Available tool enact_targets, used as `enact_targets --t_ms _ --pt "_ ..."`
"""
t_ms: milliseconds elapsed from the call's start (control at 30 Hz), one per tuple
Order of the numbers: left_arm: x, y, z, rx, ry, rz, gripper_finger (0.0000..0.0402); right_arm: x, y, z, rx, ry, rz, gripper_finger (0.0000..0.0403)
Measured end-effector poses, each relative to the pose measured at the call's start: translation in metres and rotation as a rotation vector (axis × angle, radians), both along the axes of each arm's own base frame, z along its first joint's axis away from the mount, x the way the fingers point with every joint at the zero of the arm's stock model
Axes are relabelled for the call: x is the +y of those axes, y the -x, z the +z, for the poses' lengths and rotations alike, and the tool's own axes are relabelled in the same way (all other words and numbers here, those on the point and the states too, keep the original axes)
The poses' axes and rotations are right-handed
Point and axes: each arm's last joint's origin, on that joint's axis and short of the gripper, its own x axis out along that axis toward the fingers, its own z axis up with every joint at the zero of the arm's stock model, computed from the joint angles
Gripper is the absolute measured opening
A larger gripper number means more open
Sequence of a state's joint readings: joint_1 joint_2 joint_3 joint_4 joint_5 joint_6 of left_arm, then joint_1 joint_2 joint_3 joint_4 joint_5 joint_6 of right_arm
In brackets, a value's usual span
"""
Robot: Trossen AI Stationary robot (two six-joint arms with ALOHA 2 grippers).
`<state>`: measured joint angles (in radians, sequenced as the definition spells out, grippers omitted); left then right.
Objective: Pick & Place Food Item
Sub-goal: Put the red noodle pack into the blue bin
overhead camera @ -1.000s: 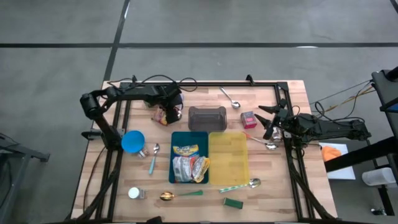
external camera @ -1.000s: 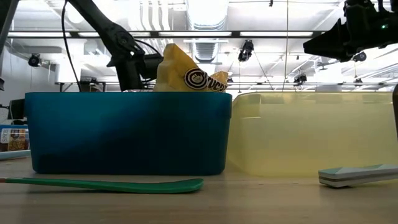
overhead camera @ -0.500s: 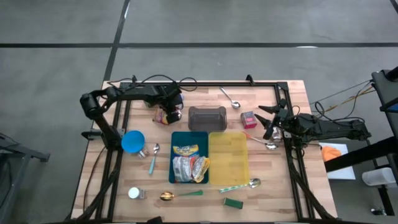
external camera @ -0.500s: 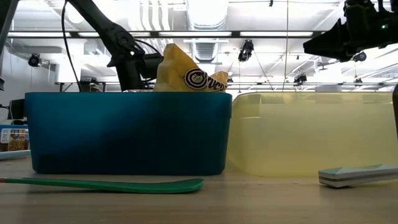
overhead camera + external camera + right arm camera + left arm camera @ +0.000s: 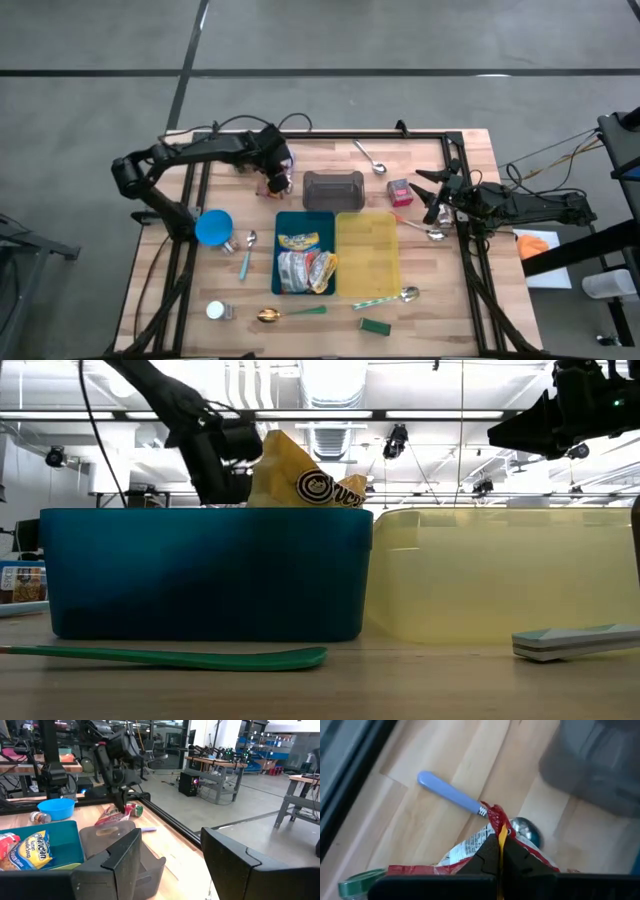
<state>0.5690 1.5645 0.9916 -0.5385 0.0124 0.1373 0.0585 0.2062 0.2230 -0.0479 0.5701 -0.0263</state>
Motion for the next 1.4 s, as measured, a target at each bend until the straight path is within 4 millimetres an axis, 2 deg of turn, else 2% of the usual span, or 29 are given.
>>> enact_targets --t_ms 300,533,700,1100,1267,1400 --pt "-0.025 0.004 0.036 -0.124 -0.045 -0.024 0.0002 0.000 0.000 0.000 0.000 0.000 0.000 0.0199" --pt "-0.053 0.011 0.070 -0.249 -0.083 -0.035 0.0002 0.000 0.000 0.000 0.000 0.000 0.000 0.0199" --pt "-0.078 0.015 0.087 -0.323 -0.088 -0.059 0.0002 0.000 0.000 0.000 0.000 0.000 0.000 0.0199" --pt "-0.141 0.005 0.094 -0.360 -0.236 -0.040 0.0002 0.000 0.000 0.000 0.000 0.000 0.000 0.0199" --pt "-0.158 0.000 0.097 -0.447 -0.235 0.017 0.0002 0.000 0.000 0.000 0.000 0.000 0.000 0.0199" --pt "-0.166 -0.008 0.091 -0.455 -0.239 0.039 0.0002 0.000 0.000 0.000 0.000 0.000 0.000 0.0199"
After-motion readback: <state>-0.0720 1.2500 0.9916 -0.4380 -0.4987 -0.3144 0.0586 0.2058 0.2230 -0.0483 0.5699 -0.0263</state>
